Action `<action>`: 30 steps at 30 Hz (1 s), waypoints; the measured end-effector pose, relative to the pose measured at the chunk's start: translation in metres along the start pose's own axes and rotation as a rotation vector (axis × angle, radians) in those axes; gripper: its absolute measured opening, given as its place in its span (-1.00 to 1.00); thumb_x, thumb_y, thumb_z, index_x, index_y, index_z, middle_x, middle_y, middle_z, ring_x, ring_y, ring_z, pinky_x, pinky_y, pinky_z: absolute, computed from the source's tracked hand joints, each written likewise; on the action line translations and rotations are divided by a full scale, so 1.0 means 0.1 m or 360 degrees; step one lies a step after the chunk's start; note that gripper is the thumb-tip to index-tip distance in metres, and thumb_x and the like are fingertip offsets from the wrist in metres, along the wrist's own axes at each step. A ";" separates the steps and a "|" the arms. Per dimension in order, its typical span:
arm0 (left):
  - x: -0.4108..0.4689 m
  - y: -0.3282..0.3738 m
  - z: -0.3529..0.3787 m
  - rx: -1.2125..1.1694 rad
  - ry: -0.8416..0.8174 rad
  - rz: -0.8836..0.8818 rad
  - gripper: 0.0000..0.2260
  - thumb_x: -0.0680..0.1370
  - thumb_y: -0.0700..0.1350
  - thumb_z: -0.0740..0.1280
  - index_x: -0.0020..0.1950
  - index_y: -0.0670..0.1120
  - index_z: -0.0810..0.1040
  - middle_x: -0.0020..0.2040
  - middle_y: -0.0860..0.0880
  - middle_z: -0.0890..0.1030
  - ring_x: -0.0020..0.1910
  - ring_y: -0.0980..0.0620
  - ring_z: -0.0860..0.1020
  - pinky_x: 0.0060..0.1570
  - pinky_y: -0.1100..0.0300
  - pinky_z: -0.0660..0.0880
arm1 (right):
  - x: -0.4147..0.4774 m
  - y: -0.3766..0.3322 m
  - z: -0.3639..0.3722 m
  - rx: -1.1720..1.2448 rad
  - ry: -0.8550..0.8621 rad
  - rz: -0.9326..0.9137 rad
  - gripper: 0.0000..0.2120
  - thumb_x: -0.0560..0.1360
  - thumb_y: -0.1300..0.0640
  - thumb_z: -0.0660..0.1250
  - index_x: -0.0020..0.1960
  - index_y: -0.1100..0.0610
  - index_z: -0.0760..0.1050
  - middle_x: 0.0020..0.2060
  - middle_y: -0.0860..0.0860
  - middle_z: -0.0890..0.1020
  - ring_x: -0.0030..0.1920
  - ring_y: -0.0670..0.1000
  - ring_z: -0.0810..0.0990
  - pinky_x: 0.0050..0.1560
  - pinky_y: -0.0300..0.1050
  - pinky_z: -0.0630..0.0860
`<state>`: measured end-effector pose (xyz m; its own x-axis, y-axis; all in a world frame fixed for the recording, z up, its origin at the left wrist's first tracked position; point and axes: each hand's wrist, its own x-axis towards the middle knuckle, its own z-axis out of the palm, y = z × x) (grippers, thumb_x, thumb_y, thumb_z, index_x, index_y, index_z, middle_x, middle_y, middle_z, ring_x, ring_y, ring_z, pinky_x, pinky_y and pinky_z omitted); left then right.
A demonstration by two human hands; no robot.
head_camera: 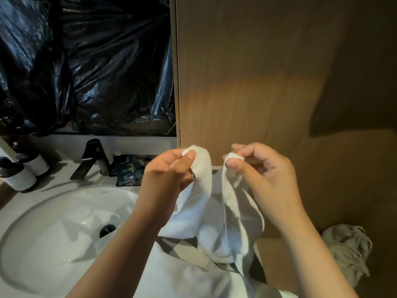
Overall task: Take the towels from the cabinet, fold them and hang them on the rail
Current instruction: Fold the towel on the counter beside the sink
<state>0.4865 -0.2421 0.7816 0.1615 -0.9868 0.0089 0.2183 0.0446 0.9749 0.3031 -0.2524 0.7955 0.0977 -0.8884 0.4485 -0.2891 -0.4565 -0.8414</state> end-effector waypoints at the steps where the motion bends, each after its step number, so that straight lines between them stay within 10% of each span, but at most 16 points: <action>1: 0.00 0.01 0.01 -0.0018 -0.0034 -0.0020 -0.80 0.55 -0.12 0.35 -0.25 -0.04 0.65 -0.43 0.00 0.43 -0.39 0.08 0.41 -0.14 0.17 0.51 | 0.01 -0.02 -0.01 -0.0022 -0.0029 -0.0036 -0.88 0.43 0.10 0.48 -0.24 -0.07 0.60 -0.22 -0.16 0.67 -0.16 -0.17 0.63 -0.18 -0.37 0.46; 5: -0.03 -0.09 0.03 0.0012 -0.0109 -0.0130 -0.66 0.55 -0.10 0.35 -0.46 -0.01 0.58 -0.48 0.04 0.38 -0.43 0.09 0.39 -0.21 0.18 0.48 | -0.04 -0.01 0.00 -0.0109 -0.0070 -0.0063 -0.92 0.40 0.09 0.52 -0.25 -0.04 0.66 -0.30 -0.12 0.65 -0.23 -0.08 0.62 -0.24 -0.24 0.49; 11: -0.11 -0.34 0.01 -0.0198 -0.0094 -0.0265 -0.80 0.48 -0.14 0.36 -0.06 -0.27 0.66 -0.22 -0.20 0.64 -0.19 -0.08 0.60 -0.03 0.06 0.60 | -0.16 0.17 0.00 -0.0135 -0.0329 0.0185 -0.90 0.49 0.15 0.42 -0.17 -0.01 0.66 -0.26 -0.17 0.65 -0.18 -0.11 0.60 -0.18 -0.33 0.43; 19: -0.17 -0.38 0.02 0.0078 -0.0086 -0.0062 -0.86 0.55 -0.20 0.32 -0.07 -0.17 0.68 -0.11 -0.29 0.66 -0.11 -0.24 0.63 0.03 -0.09 0.58 | -0.19 0.17 0.08 0.0053 -0.0302 0.0218 -0.91 0.44 0.13 0.47 -0.23 0.00 0.63 -0.27 -0.07 0.65 -0.27 0.02 0.57 -0.29 -0.25 0.44; 30: -0.27 -0.39 0.00 0.0170 -0.0217 0.0073 -0.78 0.58 -0.21 0.29 -0.09 0.01 0.71 -0.18 -0.13 0.69 -0.18 0.00 0.63 -0.07 0.11 0.60 | -0.22 0.20 0.16 0.0024 -0.0188 0.0234 -0.88 0.44 0.16 0.48 -0.24 0.00 0.61 -0.25 -0.08 0.65 -0.22 0.11 0.56 -0.22 -0.09 0.47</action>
<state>0.4735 -0.2169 0.7435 0.0351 -0.9964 0.0772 0.1088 0.0806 0.9908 0.3103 -0.2426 0.7645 0.1670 -0.9446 0.2826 -0.2942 -0.3213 -0.9001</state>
